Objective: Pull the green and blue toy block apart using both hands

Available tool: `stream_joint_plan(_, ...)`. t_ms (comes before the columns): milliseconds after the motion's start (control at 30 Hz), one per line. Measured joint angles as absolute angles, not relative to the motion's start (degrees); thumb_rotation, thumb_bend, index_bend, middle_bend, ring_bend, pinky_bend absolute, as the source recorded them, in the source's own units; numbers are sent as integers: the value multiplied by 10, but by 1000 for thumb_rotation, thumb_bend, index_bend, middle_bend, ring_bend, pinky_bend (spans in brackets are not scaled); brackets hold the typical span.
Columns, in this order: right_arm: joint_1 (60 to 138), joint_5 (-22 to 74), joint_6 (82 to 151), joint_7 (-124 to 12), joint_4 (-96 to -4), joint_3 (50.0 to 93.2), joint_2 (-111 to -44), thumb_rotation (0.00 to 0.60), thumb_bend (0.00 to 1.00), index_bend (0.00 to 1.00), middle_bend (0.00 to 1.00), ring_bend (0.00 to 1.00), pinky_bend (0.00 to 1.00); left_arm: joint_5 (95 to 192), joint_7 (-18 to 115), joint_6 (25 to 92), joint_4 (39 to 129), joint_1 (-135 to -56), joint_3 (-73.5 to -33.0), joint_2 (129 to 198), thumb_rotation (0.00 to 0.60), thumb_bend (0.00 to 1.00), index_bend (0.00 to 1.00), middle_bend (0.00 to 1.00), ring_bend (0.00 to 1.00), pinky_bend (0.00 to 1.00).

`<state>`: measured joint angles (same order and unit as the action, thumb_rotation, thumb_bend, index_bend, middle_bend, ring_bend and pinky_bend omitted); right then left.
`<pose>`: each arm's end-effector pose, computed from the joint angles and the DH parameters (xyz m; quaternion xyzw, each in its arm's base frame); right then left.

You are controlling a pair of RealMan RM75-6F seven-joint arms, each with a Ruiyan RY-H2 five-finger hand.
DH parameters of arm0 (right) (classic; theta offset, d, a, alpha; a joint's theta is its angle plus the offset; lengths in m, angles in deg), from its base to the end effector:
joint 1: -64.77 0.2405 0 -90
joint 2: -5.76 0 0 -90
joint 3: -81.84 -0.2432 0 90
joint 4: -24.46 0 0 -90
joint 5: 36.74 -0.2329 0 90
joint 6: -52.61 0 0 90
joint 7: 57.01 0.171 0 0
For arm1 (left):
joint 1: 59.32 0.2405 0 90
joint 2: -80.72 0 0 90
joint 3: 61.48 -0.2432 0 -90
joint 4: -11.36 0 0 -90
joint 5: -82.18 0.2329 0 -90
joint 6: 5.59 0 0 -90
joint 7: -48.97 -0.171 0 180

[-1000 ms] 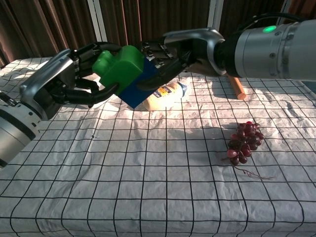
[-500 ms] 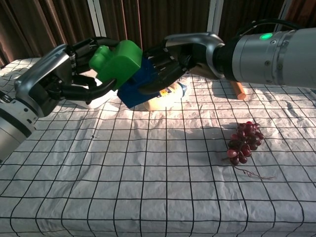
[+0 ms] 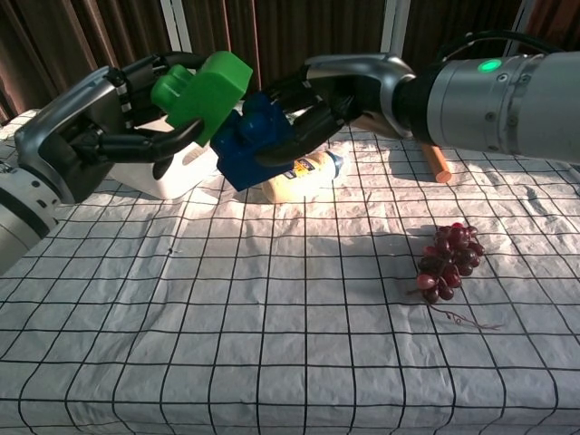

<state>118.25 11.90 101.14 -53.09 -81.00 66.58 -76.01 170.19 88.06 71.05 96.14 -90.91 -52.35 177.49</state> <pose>-0.0142 -0.3326 -0.0413 0.6447 -0.5978 0.4452 0.1697 -0.0989 0.3040 -0.0310 -0.4612 -0.5703 -0.6694 0.1182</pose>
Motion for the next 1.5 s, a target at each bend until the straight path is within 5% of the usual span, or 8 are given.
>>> stream_joint_plan(400,1176,111,1006,-553,-814,670,-733,600,226,783,599,587,311,1697,933,715,997,-905,-506,1731,600,733,705,794,705,785)
stream_joint_plan(767,1149,109,1042,-640,-763,738,-712,600,226,763,599,587,312,1670,861,721,950,-876,-515,1693,600,717,701,791,700,775)
stream_joint_plan(1000,1131,116,1025,-612,-671,749,-742,600,221,683,599,520,328,1629,833,682,839,-863,-534,1720,600,701,693,754,617,580)
stream_joint_plan(1100,1120,135,1003,-568,-602,749,-767,600,222,609,580,431,328,1618,829,651,765,-861,-545,1743,600,677,674,639,498,425)
stream_joint_plan(1167,1112,156,984,-535,-569,748,-783,600,221,528,523,366,325,1614,827,620,728,-861,-555,1754,600,657,623,554,416,340)
stream_joint_plan(1367,1096,209,950,-485,-549,741,-793,600,220,44,203,99,206,1624,814,570,693,-867,-584,1768,600,522,246,263,151,132)
stream_joint_plan(1500,1091,216,938,-480,-569,739,-770,600,220,0,78,1,118,1633,817,550,700,-870,-595,1758,600,428,33,61,8,20)
